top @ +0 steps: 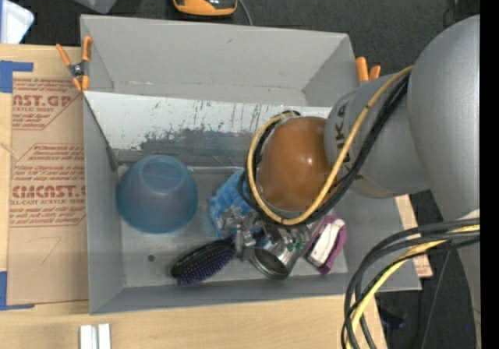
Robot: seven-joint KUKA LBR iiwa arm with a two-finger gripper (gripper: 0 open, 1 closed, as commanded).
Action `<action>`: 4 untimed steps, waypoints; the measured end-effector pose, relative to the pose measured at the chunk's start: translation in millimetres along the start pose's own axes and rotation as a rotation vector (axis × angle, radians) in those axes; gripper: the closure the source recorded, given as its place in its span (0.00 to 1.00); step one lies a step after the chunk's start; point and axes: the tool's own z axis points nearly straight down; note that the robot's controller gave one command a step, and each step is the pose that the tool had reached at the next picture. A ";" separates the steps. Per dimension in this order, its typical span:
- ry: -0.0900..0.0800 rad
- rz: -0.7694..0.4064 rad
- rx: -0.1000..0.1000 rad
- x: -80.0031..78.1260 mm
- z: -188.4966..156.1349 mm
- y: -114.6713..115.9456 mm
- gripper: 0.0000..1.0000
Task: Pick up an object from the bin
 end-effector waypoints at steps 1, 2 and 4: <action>0.000 0.000 0.000 0.1 0.0 0.0 1.00; 0.007 -0.023 -0.001 0.7 -98.6 2.1 1.00; -0.001 -0.009 0.000 -0.7 -112.1 8.3 1.00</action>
Offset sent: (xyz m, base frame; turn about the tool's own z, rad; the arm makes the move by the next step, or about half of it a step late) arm -0.0042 -0.0011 0.1171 -0.0268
